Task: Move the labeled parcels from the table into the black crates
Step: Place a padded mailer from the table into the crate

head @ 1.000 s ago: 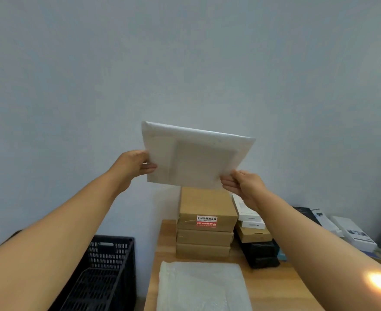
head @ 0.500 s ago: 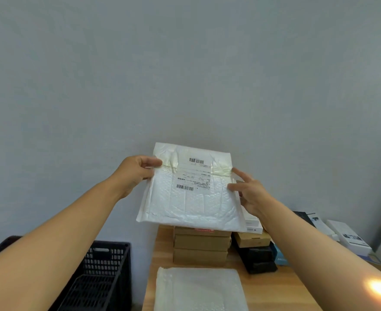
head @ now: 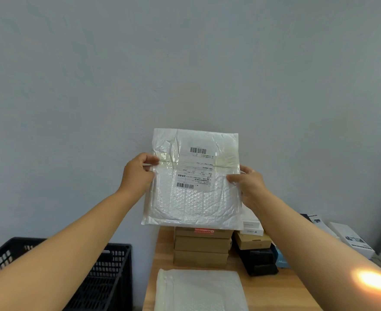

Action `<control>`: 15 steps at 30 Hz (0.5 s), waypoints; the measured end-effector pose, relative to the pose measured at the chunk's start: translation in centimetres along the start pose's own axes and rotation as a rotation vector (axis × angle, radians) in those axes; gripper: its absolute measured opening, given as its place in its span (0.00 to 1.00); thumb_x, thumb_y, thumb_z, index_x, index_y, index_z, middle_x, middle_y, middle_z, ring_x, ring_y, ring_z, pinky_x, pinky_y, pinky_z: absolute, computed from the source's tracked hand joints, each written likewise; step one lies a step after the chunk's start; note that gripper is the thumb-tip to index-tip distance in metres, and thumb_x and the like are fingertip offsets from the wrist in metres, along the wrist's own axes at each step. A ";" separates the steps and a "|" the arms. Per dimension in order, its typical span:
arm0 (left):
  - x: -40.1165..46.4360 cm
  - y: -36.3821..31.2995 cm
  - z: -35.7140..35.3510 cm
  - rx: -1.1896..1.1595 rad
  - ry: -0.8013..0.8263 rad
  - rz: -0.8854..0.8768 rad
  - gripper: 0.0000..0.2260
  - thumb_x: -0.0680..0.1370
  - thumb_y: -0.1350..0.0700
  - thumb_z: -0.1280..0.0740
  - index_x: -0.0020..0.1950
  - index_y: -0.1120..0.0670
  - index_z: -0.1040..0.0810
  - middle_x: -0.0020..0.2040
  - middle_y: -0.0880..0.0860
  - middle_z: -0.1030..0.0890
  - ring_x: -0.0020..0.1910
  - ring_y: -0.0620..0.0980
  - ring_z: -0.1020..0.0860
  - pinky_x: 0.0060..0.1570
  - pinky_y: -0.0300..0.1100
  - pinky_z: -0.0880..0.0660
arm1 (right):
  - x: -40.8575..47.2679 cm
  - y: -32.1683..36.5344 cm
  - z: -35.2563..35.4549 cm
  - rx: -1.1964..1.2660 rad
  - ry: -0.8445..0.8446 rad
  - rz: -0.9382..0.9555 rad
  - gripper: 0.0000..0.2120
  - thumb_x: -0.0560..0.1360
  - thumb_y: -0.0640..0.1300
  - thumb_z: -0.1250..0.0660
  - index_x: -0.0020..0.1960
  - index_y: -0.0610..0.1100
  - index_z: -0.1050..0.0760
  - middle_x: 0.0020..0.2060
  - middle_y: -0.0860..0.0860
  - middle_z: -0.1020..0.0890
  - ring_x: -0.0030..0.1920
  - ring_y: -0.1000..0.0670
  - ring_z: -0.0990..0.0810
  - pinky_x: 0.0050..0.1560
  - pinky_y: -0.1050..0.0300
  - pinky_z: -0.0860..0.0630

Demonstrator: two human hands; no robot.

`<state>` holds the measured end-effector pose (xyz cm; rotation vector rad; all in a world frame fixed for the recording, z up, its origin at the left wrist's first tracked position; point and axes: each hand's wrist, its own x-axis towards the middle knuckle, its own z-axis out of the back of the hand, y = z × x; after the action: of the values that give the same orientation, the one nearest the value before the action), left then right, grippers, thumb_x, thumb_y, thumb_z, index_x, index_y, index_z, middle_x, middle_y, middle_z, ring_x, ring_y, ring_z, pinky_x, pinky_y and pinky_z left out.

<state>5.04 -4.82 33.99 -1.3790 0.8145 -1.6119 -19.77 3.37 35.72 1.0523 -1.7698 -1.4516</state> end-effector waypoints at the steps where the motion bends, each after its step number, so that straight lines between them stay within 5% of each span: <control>1: -0.1 -0.1 -0.2 0.044 -0.018 0.000 0.19 0.72 0.71 0.37 0.56 0.51 0.26 0.54 0.49 0.23 0.51 0.51 0.23 0.44 0.38 0.26 | 0.0 0.3 -0.2 -0.011 -0.017 0.034 0.24 0.69 0.24 0.33 0.62 0.38 0.29 0.51 0.42 0.20 0.43 0.43 0.18 0.37 0.51 0.21; 4: 0.0 -1.0 -0.6 0.313 -0.114 -0.006 0.33 0.72 0.62 0.30 0.73 0.52 0.41 0.69 0.55 0.36 0.68 0.55 0.34 0.63 0.50 0.30 | -0.2 1.5 -0.8 -0.143 -0.030 0.183 0.20 0.69 0.27 0.32 0.55 0.43 0.30 0.48 0.44 0.21 0.42 0.47 0.19 0.37 0.54 0.22; 7: 0.0 -3.4 -1.6 0.570 -0.119 -0.246 0.39 0.71 0.55 0.28 0.76 0.51 0.48 0.74 0.55 0.43 0.74 0.55 0.46 0.72 0.51 0.44 | -0.4 2.3 -1.6 -0.468 -0.013 0.418 0.15 0.68 0.30 0.33 0.50 0.46 0.28 0.40 0.48 0.22 0.37 0.51 0.23 0.35 0.58 0.26; 11: 0.1 -5.9 -3.7 1.011 0.025 -0.672 0.35 0.71 0.51 0.30 0.75 0.49 0.42 0.74 0.52 0.41 0.76 0.55 0.52 0.74 0.53 0.58 | -0.7 2.0 -2.8 -0.896 0.054 0.645 0.15 0.67 0.30 0.39 0.47 0.49 0.29 0.34 0.55 0.24 0.38 0.51 0.25 0.37 0.57 0.29; 15: -0.2 -7.0 -5.6 1.341 0.292 -0.740 0.16 0.73 0.55 0.36 0.62 0.51 0.25 0.63 0.52 0.24 0.74 0.53 0.42 0.73 0.54 0.57 | -1.2 0.9 -3.0 -1.097 0.132 0.724 0.16 0.68 0.30 0.41 0.48 0.49 0.30 0.37 0.52 0.23 0.41 0.47 0.24 0.41 0.53 0.28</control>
<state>-1.69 -1.88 39.06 -0.4108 -0.7323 -2.2198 -16.84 3.02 37.21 -0.0753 -0.8197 -1.4573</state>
